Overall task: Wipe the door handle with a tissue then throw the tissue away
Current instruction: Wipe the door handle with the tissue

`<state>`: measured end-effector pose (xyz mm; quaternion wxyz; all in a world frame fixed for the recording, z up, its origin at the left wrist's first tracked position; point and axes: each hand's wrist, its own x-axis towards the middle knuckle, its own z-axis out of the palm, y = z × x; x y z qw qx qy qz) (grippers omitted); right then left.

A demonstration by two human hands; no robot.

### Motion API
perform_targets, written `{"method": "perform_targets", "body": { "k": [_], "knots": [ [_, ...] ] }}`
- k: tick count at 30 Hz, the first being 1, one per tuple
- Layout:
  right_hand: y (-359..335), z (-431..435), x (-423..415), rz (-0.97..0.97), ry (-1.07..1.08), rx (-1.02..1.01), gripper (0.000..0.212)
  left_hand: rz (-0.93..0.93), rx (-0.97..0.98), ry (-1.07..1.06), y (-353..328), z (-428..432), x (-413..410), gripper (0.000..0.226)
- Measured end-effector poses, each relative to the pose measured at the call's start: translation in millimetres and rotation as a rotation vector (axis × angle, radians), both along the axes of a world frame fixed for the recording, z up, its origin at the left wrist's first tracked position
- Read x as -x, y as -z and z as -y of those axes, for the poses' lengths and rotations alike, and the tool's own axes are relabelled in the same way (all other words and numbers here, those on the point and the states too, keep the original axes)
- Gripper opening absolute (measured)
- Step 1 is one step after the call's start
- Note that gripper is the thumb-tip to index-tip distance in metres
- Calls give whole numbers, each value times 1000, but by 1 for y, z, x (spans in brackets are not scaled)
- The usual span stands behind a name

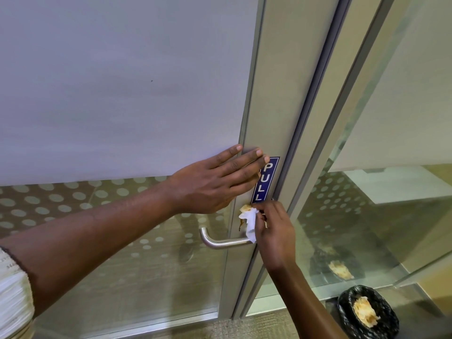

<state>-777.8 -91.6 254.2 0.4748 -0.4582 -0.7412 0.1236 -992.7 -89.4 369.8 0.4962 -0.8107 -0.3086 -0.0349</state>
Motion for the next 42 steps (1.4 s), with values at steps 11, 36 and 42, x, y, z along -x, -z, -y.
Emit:
{"method": "perform_targets", "body": {
  "k": [11, 36, 42],
  "knots": [
    [2, 4, -10, -53, 19, 62, 24, 3, 63, -14, 0, 0, 1, 59],
    [-31, 41, 1, 259, -8, 394, 7, 15, 37, 1, 1, 0, 1, 59],
    [-40, 50, 36, 527, -14, 374, 22, 23, 32, 4, -1, 2, -1, 57]
  ]
}}
